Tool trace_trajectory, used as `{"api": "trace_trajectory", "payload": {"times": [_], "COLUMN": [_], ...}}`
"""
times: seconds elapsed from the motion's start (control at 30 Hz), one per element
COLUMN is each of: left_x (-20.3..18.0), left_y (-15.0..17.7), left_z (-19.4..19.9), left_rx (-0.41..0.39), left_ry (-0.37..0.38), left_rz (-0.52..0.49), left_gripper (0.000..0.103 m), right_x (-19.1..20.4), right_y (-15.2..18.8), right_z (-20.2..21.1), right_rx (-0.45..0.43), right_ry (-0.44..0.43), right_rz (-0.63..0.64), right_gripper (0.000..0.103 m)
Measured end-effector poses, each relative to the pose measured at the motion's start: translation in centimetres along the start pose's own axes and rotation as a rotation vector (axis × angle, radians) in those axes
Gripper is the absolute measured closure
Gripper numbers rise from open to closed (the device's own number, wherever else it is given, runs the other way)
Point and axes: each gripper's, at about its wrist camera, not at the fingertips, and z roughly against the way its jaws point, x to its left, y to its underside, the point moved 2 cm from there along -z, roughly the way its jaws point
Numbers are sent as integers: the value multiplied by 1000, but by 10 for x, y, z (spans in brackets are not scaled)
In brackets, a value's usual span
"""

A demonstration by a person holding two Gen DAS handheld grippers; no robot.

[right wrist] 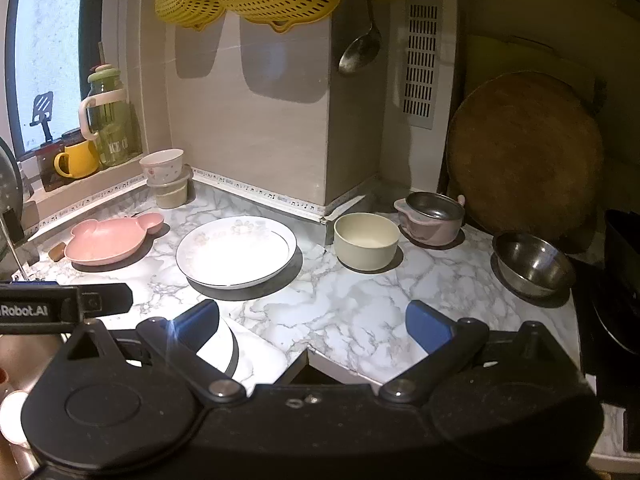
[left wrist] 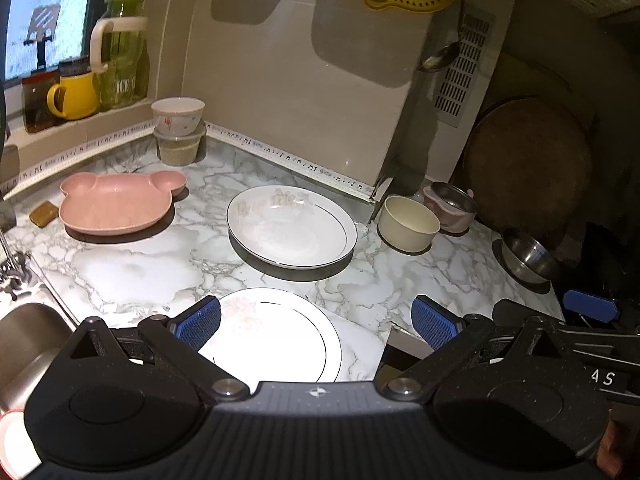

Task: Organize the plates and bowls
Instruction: 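Lower both grippers onto the white floral plate rim and close them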

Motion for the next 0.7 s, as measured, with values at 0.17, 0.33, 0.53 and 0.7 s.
{"api": "trace_trajectory", "payload": {"times": [0.17,0.33,0.53,0.7], "left_x": [9,21,37,51], "left_y": [-1,-1,3,8], "left_z": [-14,-39,-66,-84], "left_rx": [11,64,108,151], "left_ry": [-1,-23,-86,-136], "left_rz": [19,42,66,83], "left_gripper": [1,1,1,1], "right_x": [0,4,8,13], "right_y": [-8,-11,-5,-2], "right_z": [-22,-51,-84,-109], "right_rx": [24,69,145,199], "right_ry": [-32,-75,-135,-196], "right_rz": [21,62,88,97], "right_gripper": [3,6,14,18]}}
